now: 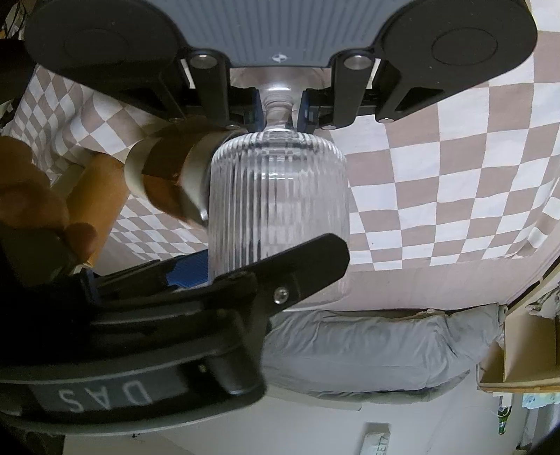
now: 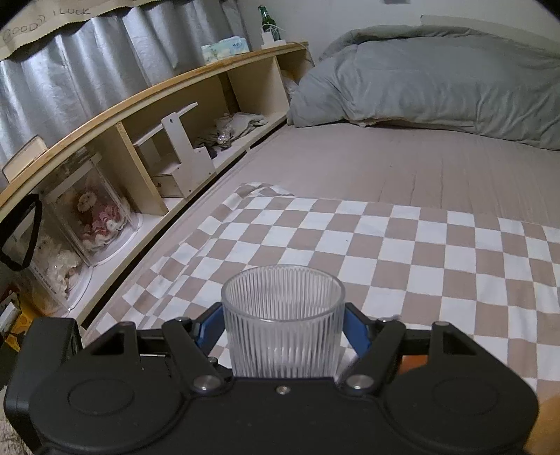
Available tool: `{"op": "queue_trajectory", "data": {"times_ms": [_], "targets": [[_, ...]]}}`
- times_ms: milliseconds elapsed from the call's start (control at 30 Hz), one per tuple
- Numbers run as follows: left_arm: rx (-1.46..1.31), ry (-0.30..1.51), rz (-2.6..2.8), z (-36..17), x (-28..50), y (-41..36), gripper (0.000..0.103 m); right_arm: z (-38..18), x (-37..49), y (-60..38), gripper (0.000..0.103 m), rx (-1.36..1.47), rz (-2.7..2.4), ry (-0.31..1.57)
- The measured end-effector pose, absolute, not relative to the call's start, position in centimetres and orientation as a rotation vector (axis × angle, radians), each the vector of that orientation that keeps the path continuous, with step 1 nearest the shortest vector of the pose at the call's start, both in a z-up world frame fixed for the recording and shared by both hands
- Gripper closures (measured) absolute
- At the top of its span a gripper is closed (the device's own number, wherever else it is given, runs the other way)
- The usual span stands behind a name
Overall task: Flip cup upright
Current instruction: 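Steady the upright glass with both tools, then open the right tool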
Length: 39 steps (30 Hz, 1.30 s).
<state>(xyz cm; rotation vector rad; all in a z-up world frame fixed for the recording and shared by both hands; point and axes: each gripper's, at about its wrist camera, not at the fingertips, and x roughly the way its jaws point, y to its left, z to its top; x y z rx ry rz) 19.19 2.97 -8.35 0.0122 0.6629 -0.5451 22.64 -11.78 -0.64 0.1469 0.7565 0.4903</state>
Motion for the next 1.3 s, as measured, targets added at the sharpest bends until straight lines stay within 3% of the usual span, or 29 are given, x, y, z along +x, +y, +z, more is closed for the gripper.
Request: {"op": "queue_trajectory", "data": {"times_ms": [933,1000,1067,1100,1300], "targets": [[0.001,0.601,-0.456,-8.8,18.7,5.9,0.082,-0.5,20.8,-7.6,0.031,-0.019,0.534,0.647],[-0.001,0.606,-0.457,-8.7,18.6,5.9,0.079,-0.5,20.9,-7.7,0.030,-0.016,0.534,0.653],[-0.013,0.625,-0.462,-8.7,18.6,5.9,0.061,-0.4,20.9,-7.6,0.030,-0.016,0.533,0.660],[-0.016,0.628,-0.459,-8.7,18.5,5.9,0.058,-0.4,21.0,-7.5,0.030,-0.019,0.534,0.663],[-0.002,0.630,-0.491,-8.4,18.0,5.4,0.055,0.1,20.8,-7.6,0.028,-0.011,0.538,0.652]]}}
